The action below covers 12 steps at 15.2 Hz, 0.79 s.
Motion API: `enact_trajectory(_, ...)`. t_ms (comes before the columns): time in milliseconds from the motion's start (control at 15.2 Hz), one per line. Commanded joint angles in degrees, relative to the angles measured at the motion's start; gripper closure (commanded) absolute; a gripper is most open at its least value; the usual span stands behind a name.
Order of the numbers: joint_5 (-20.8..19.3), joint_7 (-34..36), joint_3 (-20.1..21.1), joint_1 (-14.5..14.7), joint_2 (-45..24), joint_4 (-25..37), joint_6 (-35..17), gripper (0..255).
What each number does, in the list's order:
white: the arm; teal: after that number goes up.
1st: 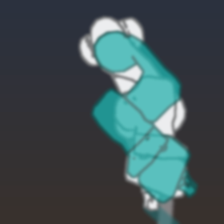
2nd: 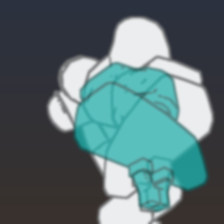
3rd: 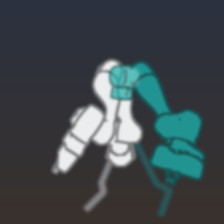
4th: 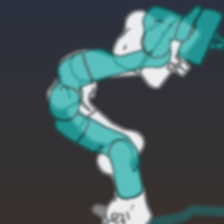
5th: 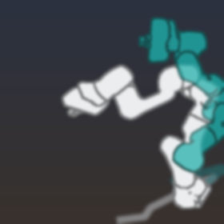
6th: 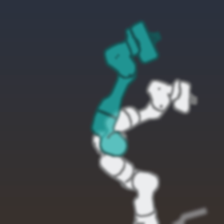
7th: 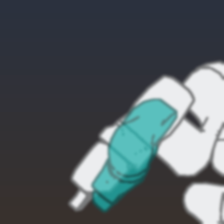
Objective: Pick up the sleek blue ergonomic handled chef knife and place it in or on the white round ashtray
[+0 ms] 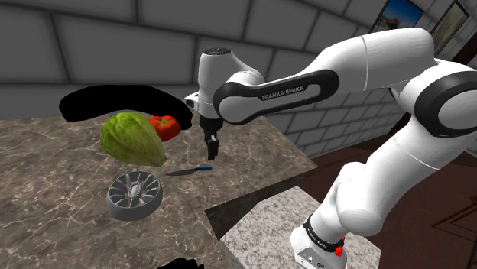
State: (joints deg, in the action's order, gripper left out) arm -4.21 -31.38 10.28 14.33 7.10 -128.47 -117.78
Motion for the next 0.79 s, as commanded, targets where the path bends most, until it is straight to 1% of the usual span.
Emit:
enact_trajectory(0,-1.19,-1.71,0.96,0.90,-3.59,0.90,-2.04,0)
enact_trajectory(198,-3.26,-3.86,2.37,2.25,-8.63,2.20,-4.72,0)
enact_trajectory(726,-4.97,-3.15,2.15,2.20,-12.18,-0.49,-10.69,0)
